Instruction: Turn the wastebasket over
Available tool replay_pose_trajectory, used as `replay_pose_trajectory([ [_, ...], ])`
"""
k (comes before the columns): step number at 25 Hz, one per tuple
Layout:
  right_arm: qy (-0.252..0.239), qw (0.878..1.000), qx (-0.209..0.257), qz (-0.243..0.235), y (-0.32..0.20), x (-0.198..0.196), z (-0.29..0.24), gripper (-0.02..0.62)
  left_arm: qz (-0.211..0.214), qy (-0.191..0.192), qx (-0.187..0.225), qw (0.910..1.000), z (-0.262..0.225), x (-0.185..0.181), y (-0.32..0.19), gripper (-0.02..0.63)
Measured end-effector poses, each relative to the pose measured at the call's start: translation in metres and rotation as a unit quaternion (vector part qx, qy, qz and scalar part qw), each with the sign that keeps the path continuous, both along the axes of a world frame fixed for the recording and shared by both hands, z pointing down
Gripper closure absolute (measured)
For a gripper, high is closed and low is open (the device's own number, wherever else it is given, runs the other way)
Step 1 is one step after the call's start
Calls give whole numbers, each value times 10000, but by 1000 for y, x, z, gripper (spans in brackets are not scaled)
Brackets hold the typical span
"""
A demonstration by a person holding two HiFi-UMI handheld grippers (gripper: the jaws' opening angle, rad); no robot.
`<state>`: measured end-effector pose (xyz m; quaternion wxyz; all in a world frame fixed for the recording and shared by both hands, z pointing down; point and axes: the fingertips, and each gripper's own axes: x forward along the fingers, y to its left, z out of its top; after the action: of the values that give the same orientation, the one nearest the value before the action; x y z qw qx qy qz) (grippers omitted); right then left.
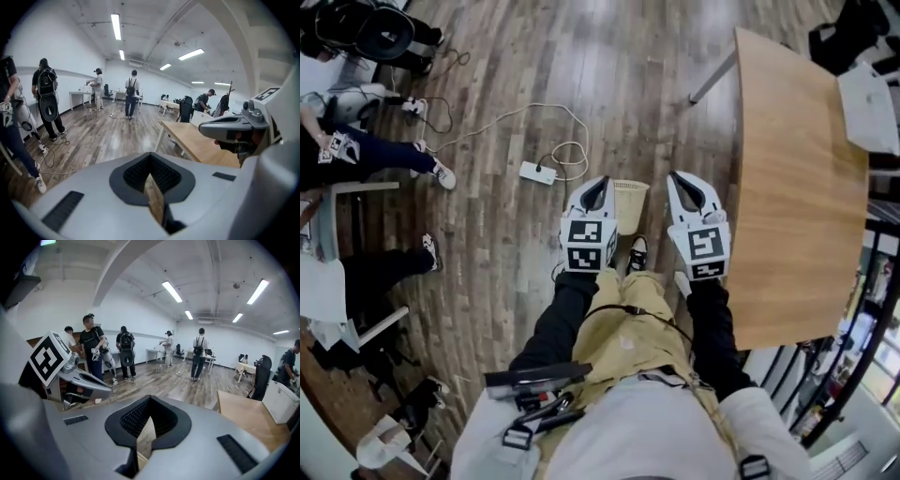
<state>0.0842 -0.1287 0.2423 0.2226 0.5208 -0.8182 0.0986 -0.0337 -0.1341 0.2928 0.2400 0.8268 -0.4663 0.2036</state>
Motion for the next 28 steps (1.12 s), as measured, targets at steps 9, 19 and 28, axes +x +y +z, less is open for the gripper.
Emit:
replay_pose_trajectory([
  [9, -404, 9880, 1452, 350, 11, -1, -163, 575, -177, 680, 1259, 9896, -155, 3, -1, 609],
  [19, -307, 9720, 2321, 177, 13, -10, -254, 575, 142, 923, 2073, 9738, -247, 20, -7, 609],
  [28, -308, 9629, 2673, 221, 17, -9, -284, 575, 314, 1024, 2533, 9614, -288, 31, -6, 609],
])
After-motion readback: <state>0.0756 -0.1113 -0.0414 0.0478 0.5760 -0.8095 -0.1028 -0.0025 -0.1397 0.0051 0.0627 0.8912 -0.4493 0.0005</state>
